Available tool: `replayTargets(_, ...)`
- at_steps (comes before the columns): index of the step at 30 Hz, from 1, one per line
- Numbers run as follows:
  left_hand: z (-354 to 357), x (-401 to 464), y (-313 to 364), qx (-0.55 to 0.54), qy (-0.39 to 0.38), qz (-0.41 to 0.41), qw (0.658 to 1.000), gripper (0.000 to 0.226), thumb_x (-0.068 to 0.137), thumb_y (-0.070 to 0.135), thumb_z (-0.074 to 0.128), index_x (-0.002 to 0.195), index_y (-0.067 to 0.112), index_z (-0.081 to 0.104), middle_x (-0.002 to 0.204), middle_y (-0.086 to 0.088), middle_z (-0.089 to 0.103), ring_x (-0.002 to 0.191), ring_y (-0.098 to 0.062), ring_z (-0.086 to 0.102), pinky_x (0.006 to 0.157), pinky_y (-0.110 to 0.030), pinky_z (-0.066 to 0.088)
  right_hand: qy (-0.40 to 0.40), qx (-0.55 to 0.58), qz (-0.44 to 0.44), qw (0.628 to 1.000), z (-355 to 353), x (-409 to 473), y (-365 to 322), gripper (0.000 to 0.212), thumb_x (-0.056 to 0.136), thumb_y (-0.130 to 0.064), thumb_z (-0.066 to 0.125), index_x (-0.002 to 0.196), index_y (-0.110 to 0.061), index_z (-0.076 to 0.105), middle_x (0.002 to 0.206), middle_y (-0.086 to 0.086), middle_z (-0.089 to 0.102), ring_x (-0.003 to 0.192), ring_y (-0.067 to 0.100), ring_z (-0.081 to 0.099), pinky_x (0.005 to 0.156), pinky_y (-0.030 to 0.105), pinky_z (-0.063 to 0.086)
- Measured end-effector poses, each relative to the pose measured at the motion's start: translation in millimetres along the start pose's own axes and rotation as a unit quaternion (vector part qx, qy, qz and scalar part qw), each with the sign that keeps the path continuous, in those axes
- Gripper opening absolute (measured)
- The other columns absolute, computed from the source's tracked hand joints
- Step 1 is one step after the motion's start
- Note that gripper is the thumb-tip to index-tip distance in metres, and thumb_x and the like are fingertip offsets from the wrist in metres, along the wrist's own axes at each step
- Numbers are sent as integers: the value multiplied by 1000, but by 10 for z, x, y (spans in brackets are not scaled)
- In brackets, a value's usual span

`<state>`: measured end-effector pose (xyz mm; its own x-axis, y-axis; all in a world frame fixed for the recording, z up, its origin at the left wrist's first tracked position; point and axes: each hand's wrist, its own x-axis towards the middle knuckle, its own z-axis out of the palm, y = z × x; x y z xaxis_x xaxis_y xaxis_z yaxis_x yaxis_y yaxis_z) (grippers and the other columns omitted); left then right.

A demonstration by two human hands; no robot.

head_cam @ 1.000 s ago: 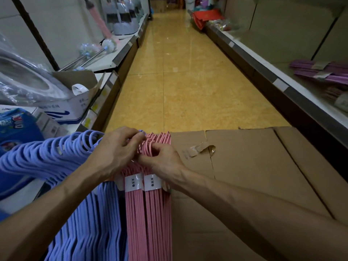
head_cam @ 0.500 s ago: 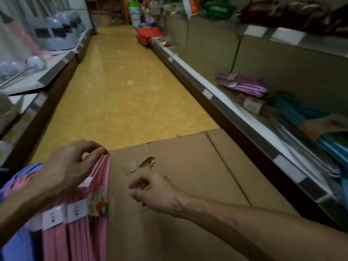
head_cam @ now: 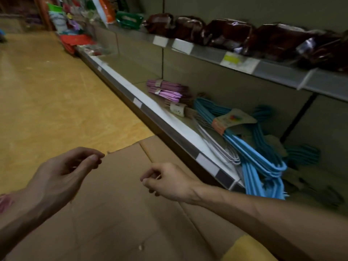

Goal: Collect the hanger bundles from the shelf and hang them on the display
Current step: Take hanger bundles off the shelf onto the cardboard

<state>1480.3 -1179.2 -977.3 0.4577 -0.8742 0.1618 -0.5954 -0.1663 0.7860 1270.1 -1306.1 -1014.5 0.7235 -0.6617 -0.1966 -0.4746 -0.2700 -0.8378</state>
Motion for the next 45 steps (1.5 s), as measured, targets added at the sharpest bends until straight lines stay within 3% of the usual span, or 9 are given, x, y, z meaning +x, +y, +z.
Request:
replayTargets(10,701,359,667,-62,-74,42,994,18,93,33,54,99,39,69,95,12,72,89,-7,69,84,-41,57,298,-114,-28,947,-1569,-243,405,15,96,-22,59,106,-20,70,99,-10,69,91,3,63,84,23,53)
replayTargets(13,874,479,967,-101,-71,67,990,19,97,25,53,102,35,68,92,12,71,84,-3,69,75,-28,52,380,-136,14,915,-1916,-321,505,16,97,-25,56,107,-18,67,102,-3,70,90,12,64,79,27,52)
replayTargets(16,1049,518,1248,-141,-64,85,984,18,98,25,54,102,34,69,90,14,71,84,-1,68,74,-25,51,355,-113,136,918,-2161,-353,657,17,100,-29,53,114,-20,52,97,1,66,78,17,63,58,26,49)
replayTargets(20,1265,460,1403,-190,-67,87,976,18,97,21,56,103,29,71,92,10,72,86,-7,70,75,-25,55,273,-119,232,926,-2290,-373,908,44,98,-27,61,133,-1,54,131,17,59,123,34,55,99,37,44)
replayTargets(24,1320,411,1361,-198,-70,75,975,19,98,19,55,105,28,71,92,11,72,86,-8,70,75,-28,55,291,-174,276,899,-2326,-387,1003,40,84,-31,78,111,-10,58,107,14,61,107,32,62,80,33,48)
replayTargets(27,1306,427,1308,-206,-68,53,975,20,98,17,56,104,27,72,94,4,72,85,-14,72,77,-34,58,253,-206,333,885,-2322,-366,1063,38,81,-37,81,96,-10,58,100,9,61,94,27,63,79,35,54)
replayTargets(33,1319,442,1269,-209,-61,22,976,21,99,14,54,101,24,72,93,0,72,85,-18,72,78,-39,59,270,-126,328,897,-2376,-332,1094,16,84,-12,72,84,-7,57,86,13,62,74,26,61,63,34,52)
replayTargets(38,1340,429,1301,-214,-71,20,974,22,100,13,53,102,24,72,93,0,72,83,-18,72,76,-37,59,321,-87,309,891,-2388,-407,1127,25,82,-4,65,69,-10,44,66,9,47,59,23,49,53,28,40)
replayTargets(45,1342,429,1366,-211,-82,26,974,21,100,16,54,101,27,71,92,2,72,79,-14,72,73,-34,59,362,-90,293,881,-2331,-522,1217,16,92,-18,60,98,-6,52,84,11,58,66,21,56,48,26,38)
